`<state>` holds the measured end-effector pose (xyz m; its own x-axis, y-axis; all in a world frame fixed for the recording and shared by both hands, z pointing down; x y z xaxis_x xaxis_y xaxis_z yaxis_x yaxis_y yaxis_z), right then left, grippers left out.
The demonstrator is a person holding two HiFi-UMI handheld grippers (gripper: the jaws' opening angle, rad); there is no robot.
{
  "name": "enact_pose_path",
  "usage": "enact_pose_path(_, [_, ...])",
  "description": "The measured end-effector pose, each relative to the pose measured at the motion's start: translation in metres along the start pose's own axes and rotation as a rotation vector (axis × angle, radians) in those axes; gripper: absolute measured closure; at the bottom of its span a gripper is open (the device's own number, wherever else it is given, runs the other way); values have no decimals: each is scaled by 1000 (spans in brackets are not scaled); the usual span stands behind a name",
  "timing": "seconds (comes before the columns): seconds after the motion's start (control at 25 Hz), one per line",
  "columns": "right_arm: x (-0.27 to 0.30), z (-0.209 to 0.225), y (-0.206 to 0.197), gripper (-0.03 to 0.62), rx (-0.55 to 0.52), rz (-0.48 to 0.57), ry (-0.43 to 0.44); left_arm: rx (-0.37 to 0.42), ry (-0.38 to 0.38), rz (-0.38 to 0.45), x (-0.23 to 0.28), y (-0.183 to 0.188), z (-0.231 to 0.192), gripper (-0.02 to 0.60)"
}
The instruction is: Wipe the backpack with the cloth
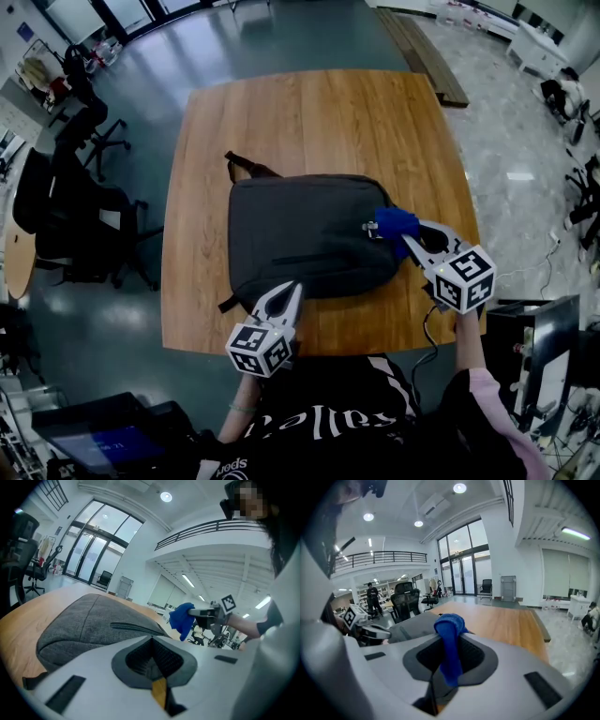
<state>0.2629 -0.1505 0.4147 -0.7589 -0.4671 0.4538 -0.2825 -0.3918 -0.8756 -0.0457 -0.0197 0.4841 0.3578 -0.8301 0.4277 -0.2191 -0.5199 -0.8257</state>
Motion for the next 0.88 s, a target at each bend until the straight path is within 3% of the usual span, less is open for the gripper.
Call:
enact_pose_path(0.2, [40, 82, 26, 526, -91, -46, -90, -17, 46, 18, -12, -1, -3, 583])
enact_pose_path(0.4, [87, 129, 12, 528, -110, -113, -46, -31, 85, 25, -19, -7, -2, 583])
enact_pose_path(0.56, [101, 126, -15, 528, -170, -211, 0, -40, 112, 32, -23, -11, 1, 583])
enact_pose_path(0.88, [63, 83, -61, 528, -138, -196, 67, -43, 118, 33, -18, -15, 9, 583])
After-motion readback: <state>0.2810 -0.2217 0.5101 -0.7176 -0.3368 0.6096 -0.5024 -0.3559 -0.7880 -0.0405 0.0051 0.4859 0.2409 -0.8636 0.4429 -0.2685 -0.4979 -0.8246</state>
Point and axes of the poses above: the fingertips, and each gripper's own axes: x forward along the fingers, z to its right, y out of its top, the point moved 10 cm from there along -x, backward along the fingers, and after that the axes turned 9 degrees about y, right-handed, at the moved point
